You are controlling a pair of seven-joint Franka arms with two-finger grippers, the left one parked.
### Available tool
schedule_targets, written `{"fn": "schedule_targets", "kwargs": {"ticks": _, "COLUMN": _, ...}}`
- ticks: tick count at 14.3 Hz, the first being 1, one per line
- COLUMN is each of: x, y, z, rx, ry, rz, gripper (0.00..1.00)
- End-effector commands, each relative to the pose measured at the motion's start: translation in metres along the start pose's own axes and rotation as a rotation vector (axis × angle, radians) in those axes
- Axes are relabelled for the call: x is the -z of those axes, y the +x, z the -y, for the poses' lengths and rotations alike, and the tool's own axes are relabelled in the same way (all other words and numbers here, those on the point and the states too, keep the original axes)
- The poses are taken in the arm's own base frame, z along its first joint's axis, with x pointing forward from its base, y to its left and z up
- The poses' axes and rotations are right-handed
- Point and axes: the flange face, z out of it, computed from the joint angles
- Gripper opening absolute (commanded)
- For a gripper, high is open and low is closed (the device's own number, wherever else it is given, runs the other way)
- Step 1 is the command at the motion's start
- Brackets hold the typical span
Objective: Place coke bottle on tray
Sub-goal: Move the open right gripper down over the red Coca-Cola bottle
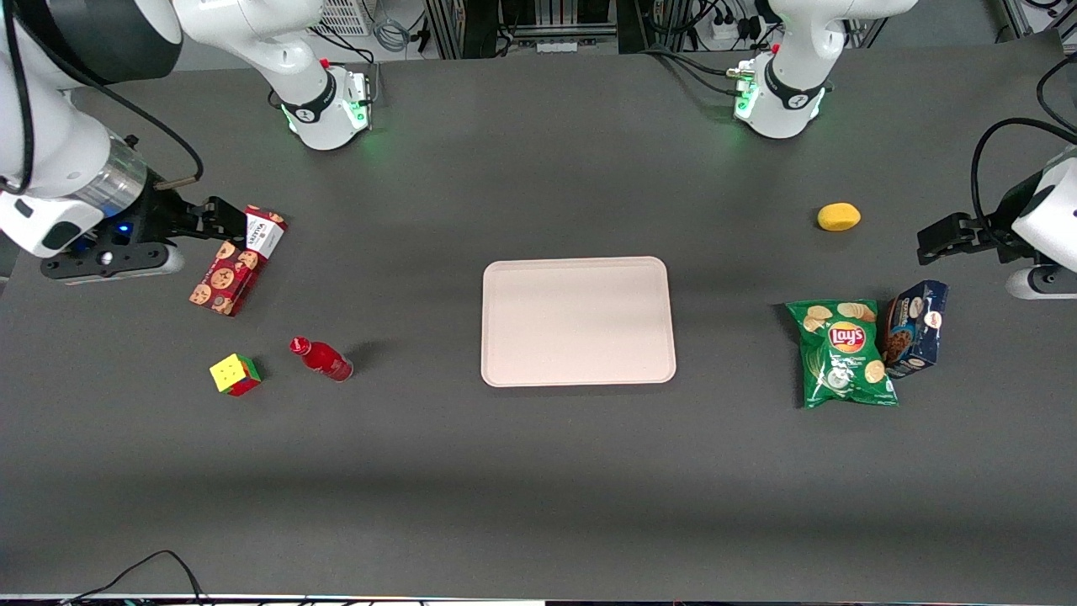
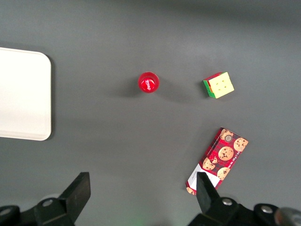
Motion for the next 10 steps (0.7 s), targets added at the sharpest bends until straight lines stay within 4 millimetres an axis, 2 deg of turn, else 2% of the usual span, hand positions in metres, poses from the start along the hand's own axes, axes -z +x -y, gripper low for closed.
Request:
{"fn": "schedule_targets", "kwargs": {"ticks": 1, "x": -0.034, "y": 0.014, "z": -0.006, "rx": 0.044, "ry": -0.009, "rz": 0.061, "gripper": 1.0}}
{"fn": "schedule_targets", "kwargs": {"ticks": 7, "x": -0.125, "y": 0.052, "z": 0.001, "rx": 0.071, "ry": -0.008, "rz": 0.035, "gripper": 1.0}}
{"fn": "schedule_targets", "kwargs": {"ticks": 10, "x": -0.165, "y": 0.053, "z": -0.002, "rx": 0.085, "ry": -0.004, "rz": -0.015, "gripper": 1.0}}
